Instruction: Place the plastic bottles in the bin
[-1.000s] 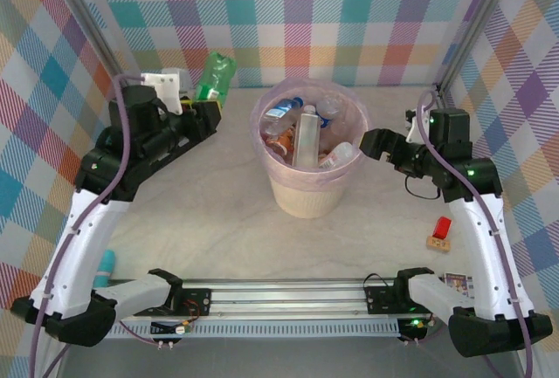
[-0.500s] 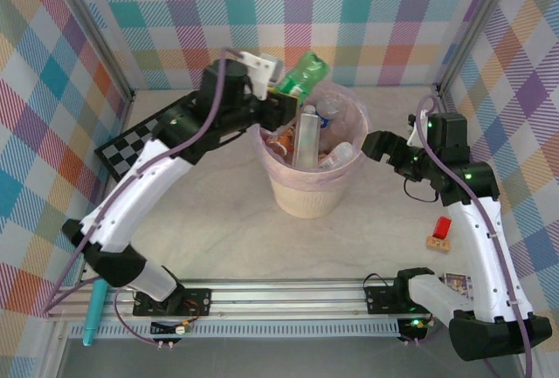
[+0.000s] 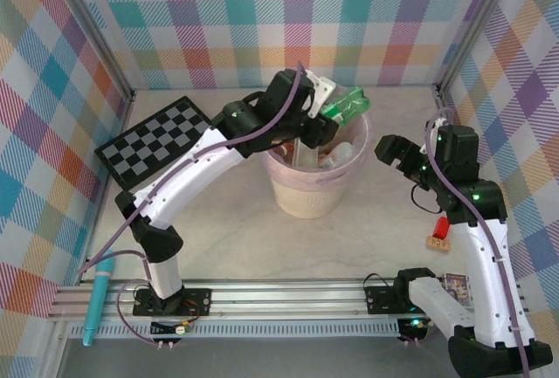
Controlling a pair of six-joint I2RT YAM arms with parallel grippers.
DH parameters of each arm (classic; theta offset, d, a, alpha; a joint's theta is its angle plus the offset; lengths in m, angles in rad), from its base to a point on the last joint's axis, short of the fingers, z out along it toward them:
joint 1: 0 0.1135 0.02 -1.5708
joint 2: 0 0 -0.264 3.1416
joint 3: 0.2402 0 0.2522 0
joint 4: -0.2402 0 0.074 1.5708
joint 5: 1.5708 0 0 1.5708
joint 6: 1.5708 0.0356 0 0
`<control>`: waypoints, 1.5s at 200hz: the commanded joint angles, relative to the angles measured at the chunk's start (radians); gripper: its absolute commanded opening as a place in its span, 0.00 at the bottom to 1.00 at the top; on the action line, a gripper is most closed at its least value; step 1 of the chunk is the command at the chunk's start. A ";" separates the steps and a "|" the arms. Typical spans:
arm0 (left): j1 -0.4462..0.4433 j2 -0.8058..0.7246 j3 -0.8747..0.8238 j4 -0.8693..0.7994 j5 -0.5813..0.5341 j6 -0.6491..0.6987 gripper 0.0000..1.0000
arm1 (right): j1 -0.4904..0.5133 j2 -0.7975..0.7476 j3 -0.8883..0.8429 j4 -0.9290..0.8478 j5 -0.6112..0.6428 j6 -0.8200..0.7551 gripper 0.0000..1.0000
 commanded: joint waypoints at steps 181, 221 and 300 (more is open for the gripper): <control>-0.021 -0.050 -0.027 -0.124 -0.024 0.047 0.79 | -0.013 0.227 0.078 0.141 -0.364 -0.032 0.94; -0.017 -0.093 -0.041 -0.093 -0.056 0.037 0.79 | -0.013 0.265 0.222 0.093 -0.306 -0.084 0.93; 0.033 -0.339 -0.265 -0.017 -0.150 -0.051 0.78 | 0.028 0.375 0.375 0.033 -0.180 -0.149 0.72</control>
